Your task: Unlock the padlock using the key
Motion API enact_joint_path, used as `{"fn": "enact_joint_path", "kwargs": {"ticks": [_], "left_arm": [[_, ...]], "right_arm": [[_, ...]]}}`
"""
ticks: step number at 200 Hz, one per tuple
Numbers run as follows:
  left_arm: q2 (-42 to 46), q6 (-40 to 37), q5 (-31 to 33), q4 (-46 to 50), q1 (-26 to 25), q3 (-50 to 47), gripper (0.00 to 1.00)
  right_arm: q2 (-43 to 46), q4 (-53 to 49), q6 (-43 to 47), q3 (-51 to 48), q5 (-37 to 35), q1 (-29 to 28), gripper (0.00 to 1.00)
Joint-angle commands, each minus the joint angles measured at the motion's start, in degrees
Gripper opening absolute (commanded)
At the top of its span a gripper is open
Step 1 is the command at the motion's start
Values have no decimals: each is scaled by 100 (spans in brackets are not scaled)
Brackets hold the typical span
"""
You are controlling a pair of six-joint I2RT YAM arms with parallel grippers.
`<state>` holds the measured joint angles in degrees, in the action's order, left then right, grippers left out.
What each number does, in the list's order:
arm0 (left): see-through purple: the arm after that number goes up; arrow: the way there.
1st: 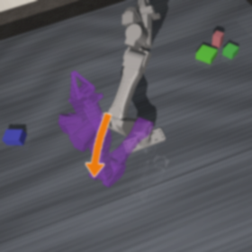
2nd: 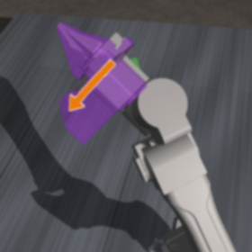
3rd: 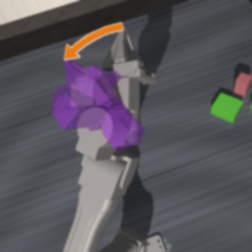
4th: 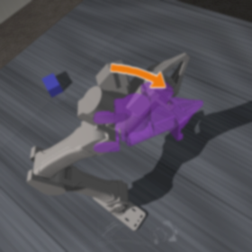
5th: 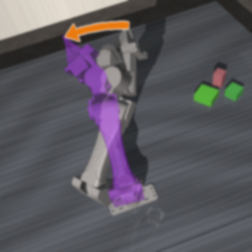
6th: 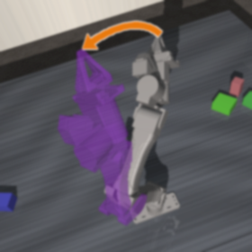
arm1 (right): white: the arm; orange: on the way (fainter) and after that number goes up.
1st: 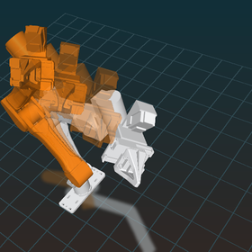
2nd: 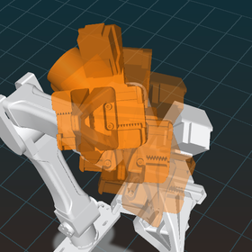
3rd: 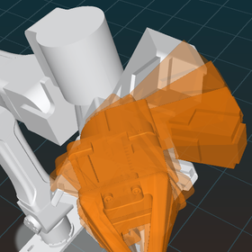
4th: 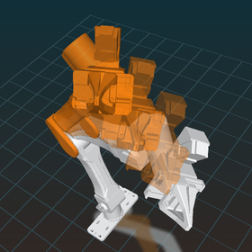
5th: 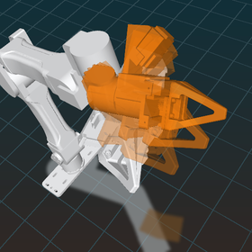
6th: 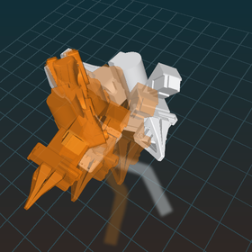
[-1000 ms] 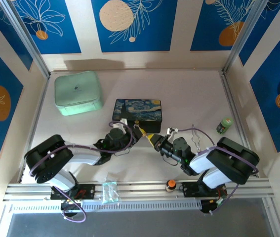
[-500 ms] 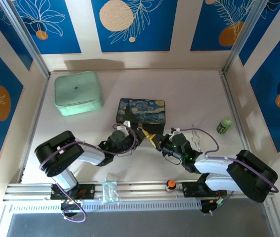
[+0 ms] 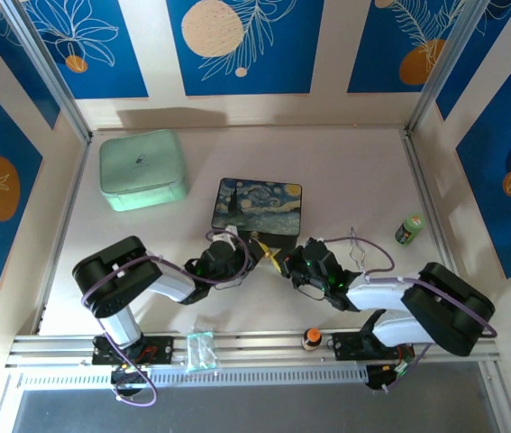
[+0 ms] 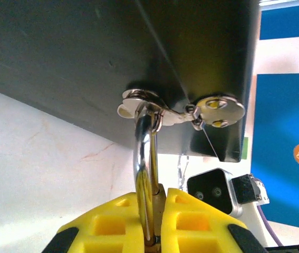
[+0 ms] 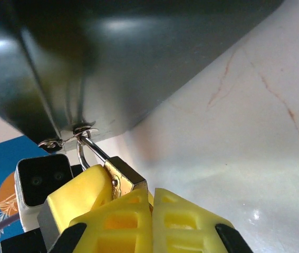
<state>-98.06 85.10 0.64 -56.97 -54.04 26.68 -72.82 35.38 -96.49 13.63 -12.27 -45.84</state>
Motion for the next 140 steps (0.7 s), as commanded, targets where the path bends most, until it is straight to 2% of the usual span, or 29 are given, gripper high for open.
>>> {"fn": "enact_joint_path", "kwargs": {"ticks": [1,52,70,82,99,119,140], "left_arm": [[-37,-64,-874,-1069,-447,338,0],[-338,-178,-736,-943,-449,269,0],[-585,-56,-686,-1142,-447,268,0],[-736,6,-680,-1341,-442,289,0],[-711,-81,-652,-1062,-449,290,0],[-565,-266,-567,-776,-441,242,0],[-404,-425,-556,-460,-441,284,0]], "right_arm": [[427,-582,579,399,120,-39,5],[857,-1339,1076,-35,198,93,18],[1109,-1603,1542,-71,290,85,24],[1434,-2225,2003,62,187,54,29],[1898,-3408,2779,402,-95,28,33],[2180,-4283,3694,729,-142,104,33],[2113,-4605,4658,960,-39,108,31]]}}
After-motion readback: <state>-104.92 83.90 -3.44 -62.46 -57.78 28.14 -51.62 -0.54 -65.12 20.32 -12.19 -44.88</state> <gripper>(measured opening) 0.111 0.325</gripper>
